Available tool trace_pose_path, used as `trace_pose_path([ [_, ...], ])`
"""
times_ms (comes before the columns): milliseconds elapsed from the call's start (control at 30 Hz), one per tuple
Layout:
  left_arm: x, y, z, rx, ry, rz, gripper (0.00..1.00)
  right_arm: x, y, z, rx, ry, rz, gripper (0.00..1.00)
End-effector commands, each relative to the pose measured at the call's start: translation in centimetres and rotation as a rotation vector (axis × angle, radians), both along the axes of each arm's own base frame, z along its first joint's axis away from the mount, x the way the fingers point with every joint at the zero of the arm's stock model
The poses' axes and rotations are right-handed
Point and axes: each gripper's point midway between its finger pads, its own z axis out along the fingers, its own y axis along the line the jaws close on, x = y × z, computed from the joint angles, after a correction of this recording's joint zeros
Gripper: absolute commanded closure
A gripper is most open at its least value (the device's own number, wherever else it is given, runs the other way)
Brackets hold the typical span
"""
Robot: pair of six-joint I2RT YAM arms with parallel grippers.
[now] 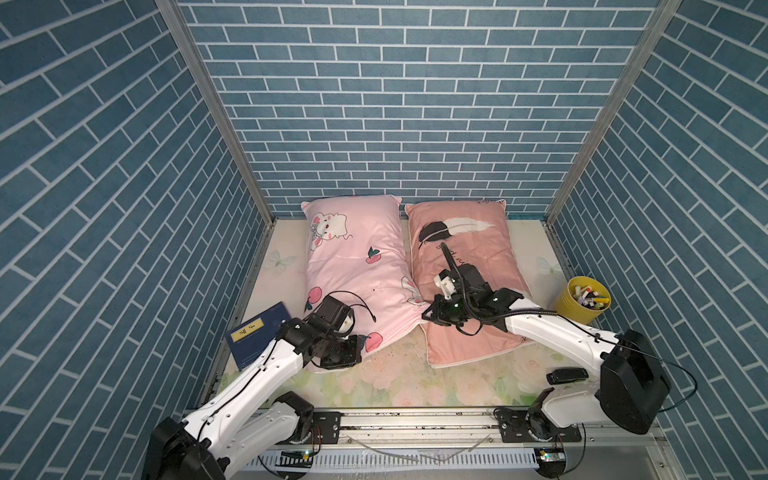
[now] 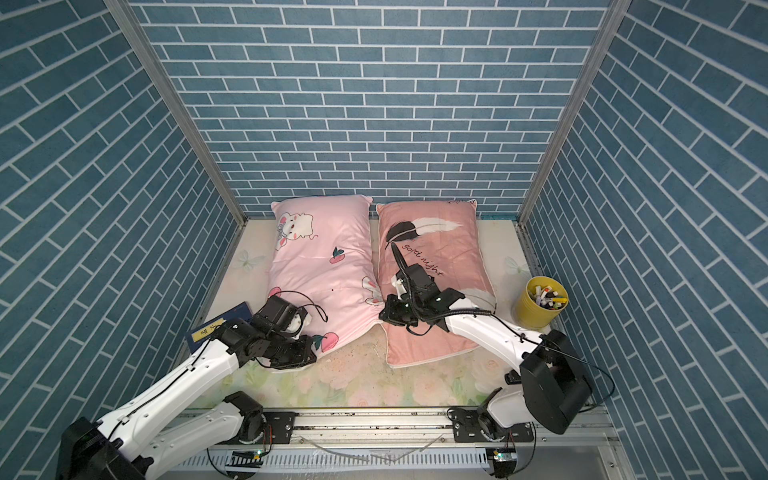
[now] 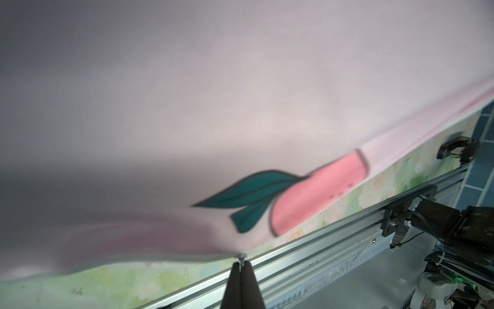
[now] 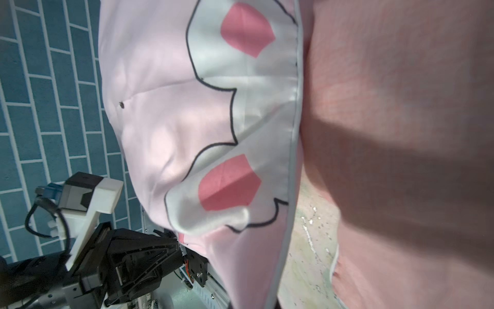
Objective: Zip up pillowcases
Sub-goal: Zip the zipper on the pillowcase, then place the pillowcase at the center of the board.
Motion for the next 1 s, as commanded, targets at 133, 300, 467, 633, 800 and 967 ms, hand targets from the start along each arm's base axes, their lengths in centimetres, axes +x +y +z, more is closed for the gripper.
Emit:
trace_pose_path([
  [133, -1.5, 2.2, -0.4, 0.1, 0.071, 0.049, 1.0, 5.5, -6.1, 3.6, -0.124, -0.197, -0.13, 1.0],
  [300, -1.9, 2.7, -0.9, 0.146, 0.093, 0.062, 1.0, 8.8, -7.4, 5.8, -0.076, -0.27, -0.211, 1.0],
  [467, -1.8, 3.3, -1.1, 0.171, 0.095, 0.112, 1.0, 10.4, -7.7, 7.5, -0.039, -0.298, -0.225, 1.0],
  [633, -1.8, 5.1, -1.7, 0.231, 0.055, 0.205, 1.0, 10.4, -7.4, 8.4, -0.006, -0.301, -0.204, 1.0],
  [800, 0.5, 6.2, 0.2, 0.266, -0.058, 0.286, 1.0, 8.6, -7.1, 9.4, 0.011, -0.34, -0.109, 0.89],
  [967, 3.6, 9.2, 4.5, 0.39, -0.235, 0.356, 0.17, 7.9, -12.0, 8.3, -0.228, -0.375, -0.098, 0.22],
])
